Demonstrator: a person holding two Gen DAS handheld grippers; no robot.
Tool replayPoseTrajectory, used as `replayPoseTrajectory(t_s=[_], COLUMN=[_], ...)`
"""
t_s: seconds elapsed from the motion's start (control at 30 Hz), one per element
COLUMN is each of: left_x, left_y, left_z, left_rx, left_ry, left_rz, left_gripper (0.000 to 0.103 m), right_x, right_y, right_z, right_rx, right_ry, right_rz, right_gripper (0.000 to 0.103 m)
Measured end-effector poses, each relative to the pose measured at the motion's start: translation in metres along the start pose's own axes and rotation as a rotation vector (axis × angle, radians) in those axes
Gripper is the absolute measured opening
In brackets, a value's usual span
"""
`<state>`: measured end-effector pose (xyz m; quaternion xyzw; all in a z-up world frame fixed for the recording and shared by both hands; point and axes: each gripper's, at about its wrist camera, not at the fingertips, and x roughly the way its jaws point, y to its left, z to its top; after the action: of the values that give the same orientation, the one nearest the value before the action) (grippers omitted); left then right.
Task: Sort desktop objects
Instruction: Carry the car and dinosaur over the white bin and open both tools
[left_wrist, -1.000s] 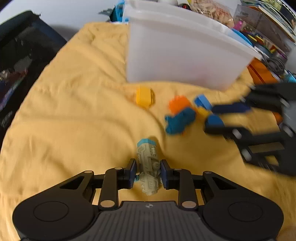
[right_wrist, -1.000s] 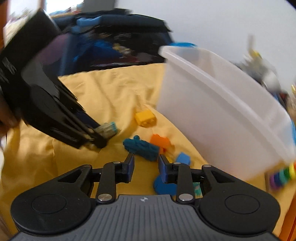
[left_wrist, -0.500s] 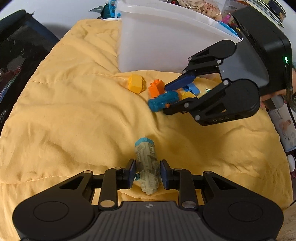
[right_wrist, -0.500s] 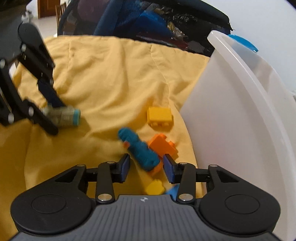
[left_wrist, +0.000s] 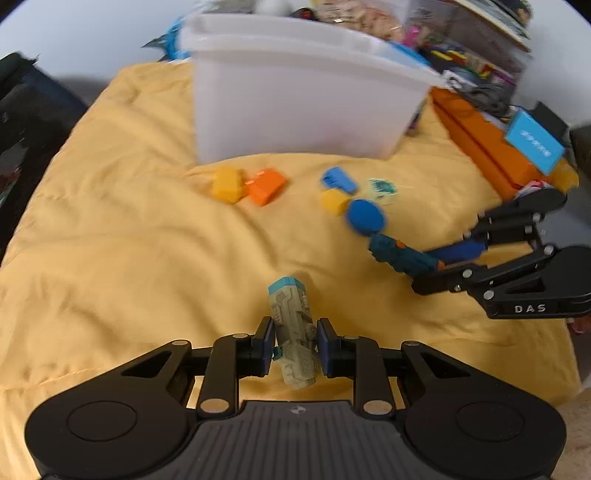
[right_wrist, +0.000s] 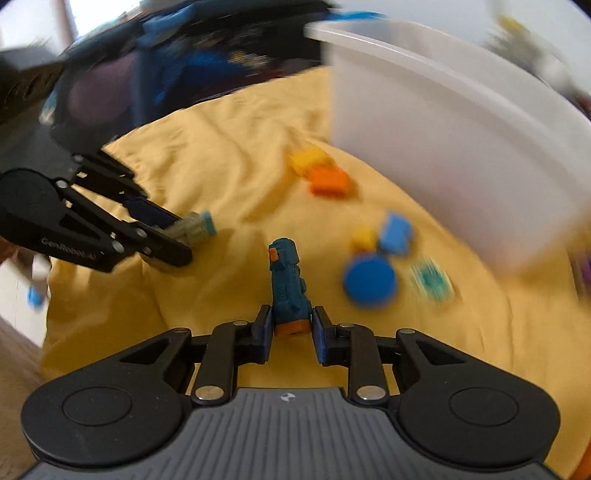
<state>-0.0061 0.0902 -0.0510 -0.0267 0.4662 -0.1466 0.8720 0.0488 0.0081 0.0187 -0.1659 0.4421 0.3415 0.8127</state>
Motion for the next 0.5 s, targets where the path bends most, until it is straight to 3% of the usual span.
replayPoseTrajectory(t_s=[0.2,0.3,0.5], left_x=[-0.003,-0.019,-0.058], left_y=[-0.015,-0.014,-0.009], left_z=[0.017,0.040,0.109], left_rx=[0.041,0.037,0.080], left_ry=[-0.067,-0.142,-0.317], left_rz=[-0.013,-0.020,0.028], left_gripper=[0.028,0.028,0.028], right_x=[-0.016,-0.020,-0.072], right_y=[-0.017,-0.022,-0.052], right_z=[-0.038,-0.026,0.023], right_rx=[0.218,0.214,0.221], right_ry=[0.003,-0.009,-0.210], right_rz=[-0.078,-0.109,-0.190], right_gripper=[0.026,0.026,0.026])
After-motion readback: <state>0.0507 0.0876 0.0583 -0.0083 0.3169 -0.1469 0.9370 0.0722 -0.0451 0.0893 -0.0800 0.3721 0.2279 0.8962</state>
